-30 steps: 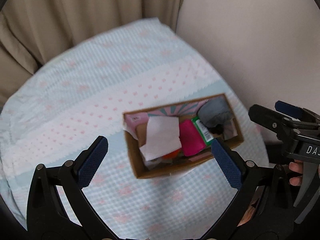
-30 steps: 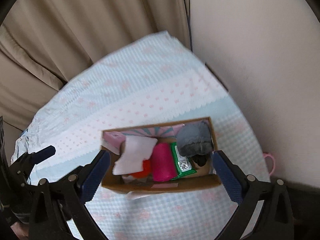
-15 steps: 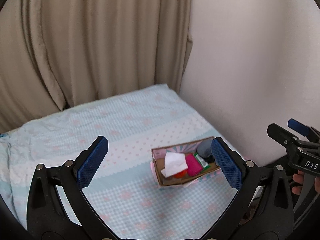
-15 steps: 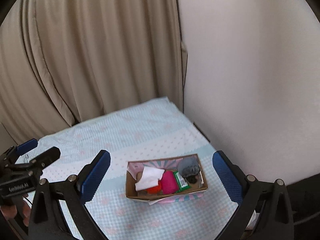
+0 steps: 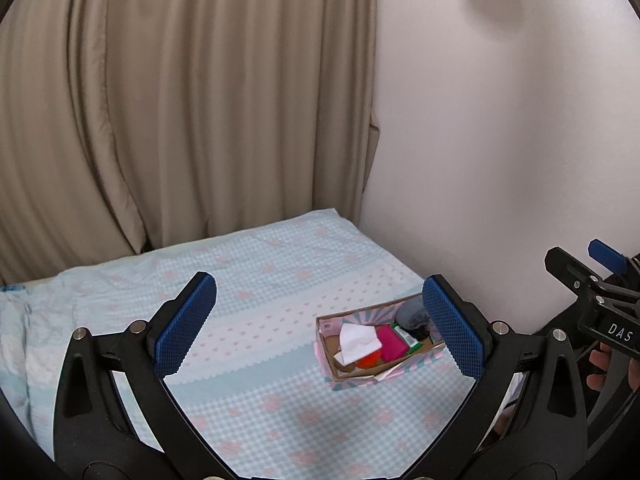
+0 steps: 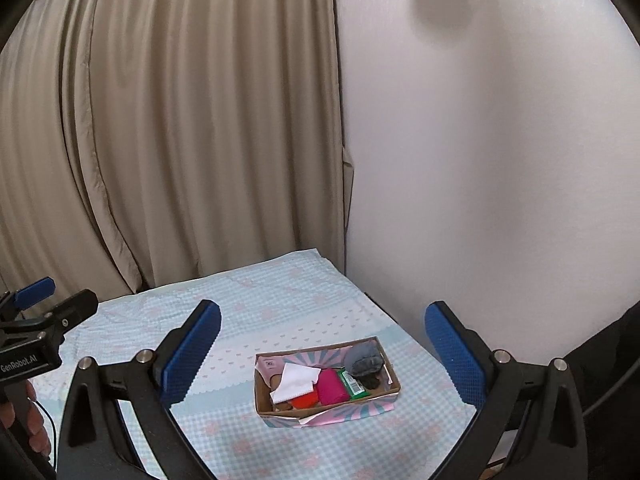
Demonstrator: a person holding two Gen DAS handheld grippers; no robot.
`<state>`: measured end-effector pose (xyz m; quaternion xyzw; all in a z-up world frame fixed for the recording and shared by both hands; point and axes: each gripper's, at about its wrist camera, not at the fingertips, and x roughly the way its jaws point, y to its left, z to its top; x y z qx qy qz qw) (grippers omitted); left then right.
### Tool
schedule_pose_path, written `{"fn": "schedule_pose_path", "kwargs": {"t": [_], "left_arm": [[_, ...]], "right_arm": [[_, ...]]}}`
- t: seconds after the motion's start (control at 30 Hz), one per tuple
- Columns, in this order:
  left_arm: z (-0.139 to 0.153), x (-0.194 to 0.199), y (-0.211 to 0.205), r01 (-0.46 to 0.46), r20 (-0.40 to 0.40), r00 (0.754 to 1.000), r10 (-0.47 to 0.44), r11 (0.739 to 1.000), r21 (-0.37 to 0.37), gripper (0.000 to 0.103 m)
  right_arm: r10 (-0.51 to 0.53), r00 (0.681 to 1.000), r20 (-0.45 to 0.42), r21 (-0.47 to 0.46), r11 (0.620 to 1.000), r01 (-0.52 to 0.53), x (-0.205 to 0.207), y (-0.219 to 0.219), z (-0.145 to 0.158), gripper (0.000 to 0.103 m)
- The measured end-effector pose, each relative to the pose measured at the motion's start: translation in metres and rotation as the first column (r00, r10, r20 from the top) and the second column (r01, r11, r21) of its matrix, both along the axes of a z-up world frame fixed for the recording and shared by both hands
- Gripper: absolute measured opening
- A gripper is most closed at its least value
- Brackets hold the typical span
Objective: Organize soft objects
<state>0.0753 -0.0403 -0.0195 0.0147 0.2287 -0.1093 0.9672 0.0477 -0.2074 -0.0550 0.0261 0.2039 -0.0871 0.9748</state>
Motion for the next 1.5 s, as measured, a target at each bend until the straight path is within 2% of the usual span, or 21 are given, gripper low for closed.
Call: {"fn": "schedule_pose_path", "kwargs": {"t": [0.4, 1.5], "left_arm": [[-0.001, -0.013, -0.001, 0.019, -0.001, 1.0, -0.019, 1.0, -0.004, 0.103], [0.006, -0.026, 0.007, -0.005, 0.037, 0.999, 0.005, 1.0, 0.0, 0.103]], "right_arm": [[-0.042, 0.999, 0.025, -0.002, 0.999, 0.042, -0.023, 0.009, 0.009, 0.102], [-0.027, 0.998, 0.052, -0.018, 0.999, 0.028, -0.018, 0.016, 0.014, 0.102]]}}
